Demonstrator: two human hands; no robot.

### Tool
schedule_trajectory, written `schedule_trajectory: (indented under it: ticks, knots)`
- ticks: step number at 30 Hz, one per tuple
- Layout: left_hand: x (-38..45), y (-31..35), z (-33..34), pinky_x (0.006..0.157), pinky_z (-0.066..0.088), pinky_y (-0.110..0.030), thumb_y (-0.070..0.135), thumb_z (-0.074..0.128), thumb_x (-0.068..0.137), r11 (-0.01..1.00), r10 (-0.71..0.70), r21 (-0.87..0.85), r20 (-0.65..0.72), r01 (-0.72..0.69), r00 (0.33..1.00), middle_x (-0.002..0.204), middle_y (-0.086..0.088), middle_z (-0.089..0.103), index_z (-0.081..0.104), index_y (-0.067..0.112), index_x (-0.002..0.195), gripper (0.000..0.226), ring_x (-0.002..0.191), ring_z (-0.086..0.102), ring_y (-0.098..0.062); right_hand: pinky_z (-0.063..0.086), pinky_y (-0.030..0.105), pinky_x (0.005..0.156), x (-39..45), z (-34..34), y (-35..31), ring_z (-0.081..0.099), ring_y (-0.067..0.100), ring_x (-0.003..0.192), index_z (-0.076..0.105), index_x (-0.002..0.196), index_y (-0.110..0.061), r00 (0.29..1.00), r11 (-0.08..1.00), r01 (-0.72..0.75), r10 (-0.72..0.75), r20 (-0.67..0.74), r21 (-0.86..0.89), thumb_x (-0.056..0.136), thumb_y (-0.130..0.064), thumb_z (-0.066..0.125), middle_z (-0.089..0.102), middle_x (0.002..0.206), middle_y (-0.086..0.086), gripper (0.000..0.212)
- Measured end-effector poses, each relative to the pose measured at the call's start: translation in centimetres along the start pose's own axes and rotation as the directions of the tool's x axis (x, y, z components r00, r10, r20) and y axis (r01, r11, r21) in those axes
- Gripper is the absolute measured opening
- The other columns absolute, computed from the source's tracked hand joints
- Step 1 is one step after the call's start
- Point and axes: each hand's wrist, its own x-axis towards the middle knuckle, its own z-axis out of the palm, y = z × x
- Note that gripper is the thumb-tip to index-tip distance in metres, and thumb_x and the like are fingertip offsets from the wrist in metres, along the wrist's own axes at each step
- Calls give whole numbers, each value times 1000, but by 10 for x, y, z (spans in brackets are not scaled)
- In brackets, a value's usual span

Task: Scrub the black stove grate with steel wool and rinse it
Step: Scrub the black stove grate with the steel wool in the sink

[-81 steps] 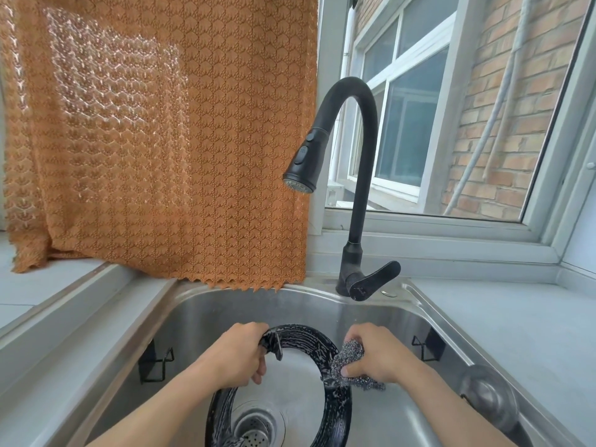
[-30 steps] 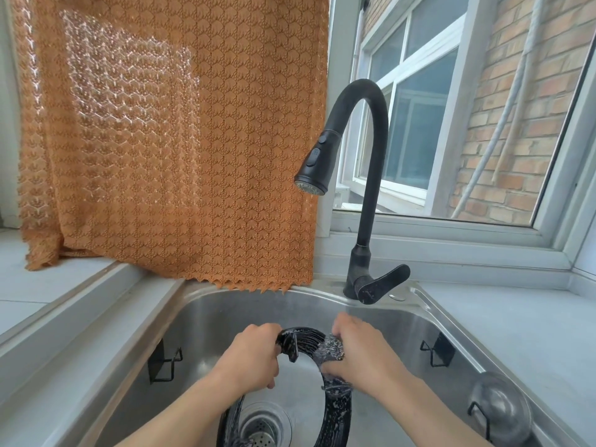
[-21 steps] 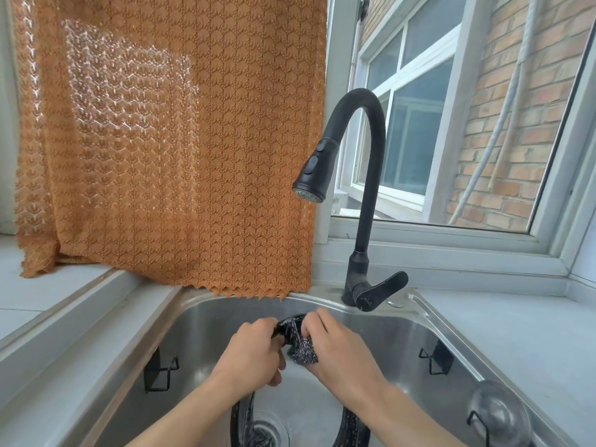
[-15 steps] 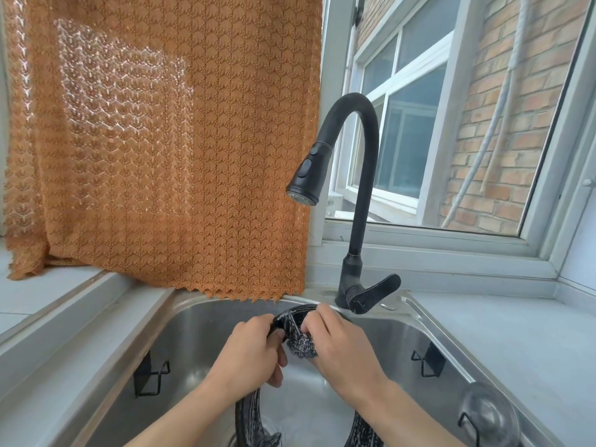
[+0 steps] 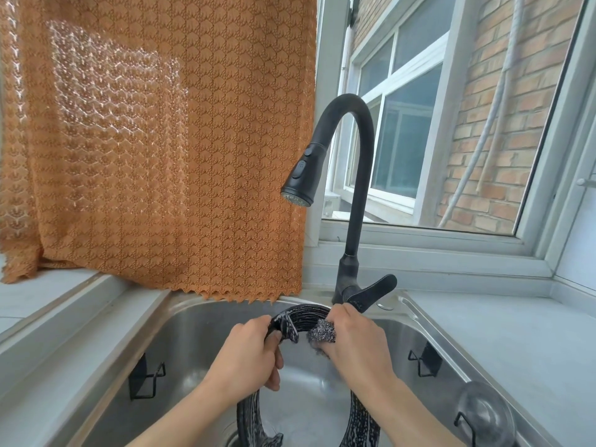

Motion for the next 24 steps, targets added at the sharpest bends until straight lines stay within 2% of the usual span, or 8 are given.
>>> schedule_trajectory:
  ticks: [6, 10, 13, 15, 18, 20, 22, 24]
  knots:
    - [1, 0, 6, 65, 61, -50, 14, 41, 106, 998, 15, 67, -24, -13, 1000, 68, -11, 70, 51, 3, 87, 24, 48, 70, -25, 48, 33, 73, 1, -1, -4, 67, 25, 103, 59, 110, -19, 957, 969, -237, 245, 154, -69, 86, -44, 75, 67, 111, 0, 39]
    - [0, 0, 9, 69, 60, -45, 13, 41, 105, 985, 40, 166, -20, -36, 999, 66, -11, 70, 52, 5, 85, 24, 47, 69, -18, 45, 32, 69, 0, 0, -2, 67, 29, 101, 55, 98, -18, 911, 944, -310, 329, 249, -114, 84, -37, 76, 68, 107, 4, 31]
    - [-1, 0, 9, 64, 58, -35, 12, 41, 105, 976, 56, 214, -25, -49, 998, 64, -12, 69, 52, 6, 84, 24, 46, 68, -14, 46, 30, 69, 1, -5, 2, 66, 29, 102, 47, 91, -17, 870, 921, -381, 386, 307, -80, 79, -37, 79, 67, 105, 3, 39]
    - [-2, -1, 8, 60, 56, -29, 12, 41, 105, 971, 54, 232, -18, -48, 998, 63, -12, 69, 52, 6, 85, 24, 45, 67, -12, 46, 29, 65, 2, -7, 6, 66, 27, 94, 47, 85, -17, 819, 890, -455, 426, 384, -17, 73, -44, 84, 66, 96, 2, 47]
    - [-2, -3, 6, 64, 58, -36, 11, 41, 104, 970, 45, 242, -19, -39, 999, 64, -13, 69, 52, 5, 85, 22, 45, 67, -14, 40, 28, 52, 3, -5, 17, 62, 20, 74, 52, 77, -18, 783, 848, -523, 437, 442, 88, 66, -46, 88, 63, 78, -4, 47]
    - [-2, -5, 4, 64, 58, -35, 10, 42, 103, 970, 35, 240, -21, -29, 999, 64, -13, 70, 52, 5, 86, 21, 46, 68, -14, 44, 28, 60, 0, -8, 22, 64, 19, 82, 61, 87, -18, 814, 850, -514, 439, 381, 119, 70, -39, 85, 65, 84, -6, 36]
    - [-2, -5, 4, 64, 59, -36, 10, 43, 103, 975, 34, 221, -24, -27, 999, 64, -12, 70, 52, 3, 86, 20, 46, 68, -15, 48, 29, 72, -2, -11, 26, 64, 21, 97, 60, 107, -20, 847, 871, -480, 430, 313, 103, 75, -35, 83, 66, 102, -3, 42]
    - [-2, -4, 5, 67, 59, -40, 11, 43, 103, 977, 33, 210, -23, -28, 999, 65, -13, 70, 52, 4, 86, 21, 46, 68, -16, 50, 30, 77, -4, -11, 26, 64, 24, 106, 56, 114, -19, 865, 893, -445, 412, 287, 61, 79, -35, 80, 66, 112, 0, 45]
